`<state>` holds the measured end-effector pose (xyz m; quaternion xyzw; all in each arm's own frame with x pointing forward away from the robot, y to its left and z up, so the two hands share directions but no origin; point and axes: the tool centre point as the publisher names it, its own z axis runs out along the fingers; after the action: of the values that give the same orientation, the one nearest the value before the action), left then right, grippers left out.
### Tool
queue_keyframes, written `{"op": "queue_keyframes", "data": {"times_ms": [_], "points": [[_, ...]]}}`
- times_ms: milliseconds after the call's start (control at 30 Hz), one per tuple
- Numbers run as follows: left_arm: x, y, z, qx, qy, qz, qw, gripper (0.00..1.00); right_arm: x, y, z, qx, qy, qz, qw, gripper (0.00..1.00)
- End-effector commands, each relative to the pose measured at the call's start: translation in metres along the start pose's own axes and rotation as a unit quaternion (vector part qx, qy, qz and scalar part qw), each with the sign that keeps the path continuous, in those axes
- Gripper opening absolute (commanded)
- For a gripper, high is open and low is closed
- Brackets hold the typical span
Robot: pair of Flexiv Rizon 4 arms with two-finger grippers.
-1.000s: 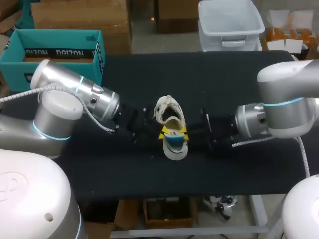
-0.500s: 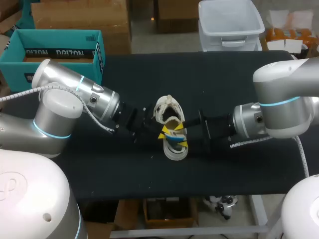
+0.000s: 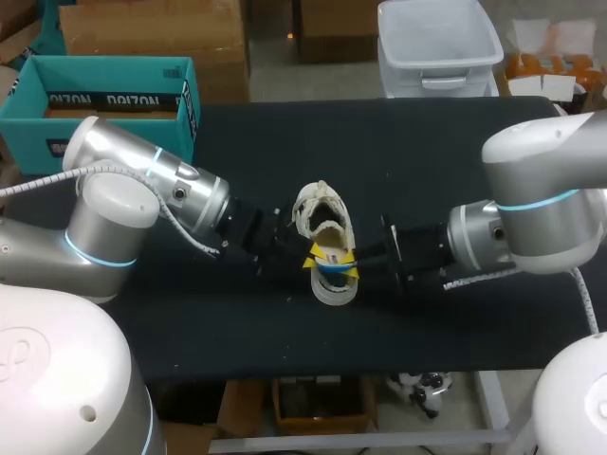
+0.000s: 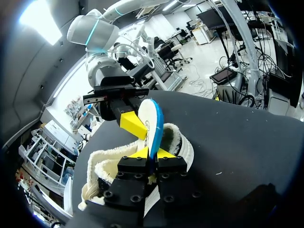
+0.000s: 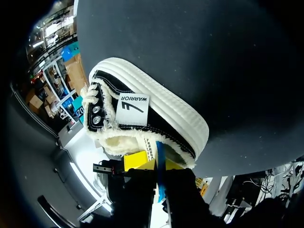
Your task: Open the shoe tongue, take the insole out of the shoe, put the insole back into the shoe, and pack the shoe into the shoebox
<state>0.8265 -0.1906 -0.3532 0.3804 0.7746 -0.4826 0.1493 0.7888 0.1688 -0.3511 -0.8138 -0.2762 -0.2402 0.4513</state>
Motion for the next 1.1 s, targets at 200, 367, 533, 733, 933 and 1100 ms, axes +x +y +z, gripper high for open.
{"op": "queue_keyframes", "data": {"times_ms": [200,367,533,733,933,1100], "points": [[0.004,-0.020,-0.001,0.013,-0.001,0.017,1.000,0.20,0.000,0.008,0.004,0.008,0.007,-0.008,1.000,0.00],[0.005,-0.028,-0.003,0.016,-0.005,0.025,1.000,0.00,0.002,0.012,0.004,0.009,0.009,-0.009,1.000,0.00],[0.003,-0.023,0.001,0.009,0.000,0.025,1.000,0.00,0.003,0.014,0.006,0.009,0.008,-0.009,1.000,0.00],[-0.001,-0.010,0.004,-0.001,0.009,0.022,1.000,0.00,0.009,0.026,0.013,0.007,0.011,-0.012,1.000,0.00],[-0.003,0.010,0.005,-0.011,0.009,0.003,1.000,0.00,0.023,0.037,0.020,0.004,0.016,-0.022,1.000,0.00],[-0.002,0.013,0.003,-0.010,0.006,-0.002,1.000,0.00,0.030,0.038,0.023,0.005,0.011,-0.027,1.000,0.00]]}}
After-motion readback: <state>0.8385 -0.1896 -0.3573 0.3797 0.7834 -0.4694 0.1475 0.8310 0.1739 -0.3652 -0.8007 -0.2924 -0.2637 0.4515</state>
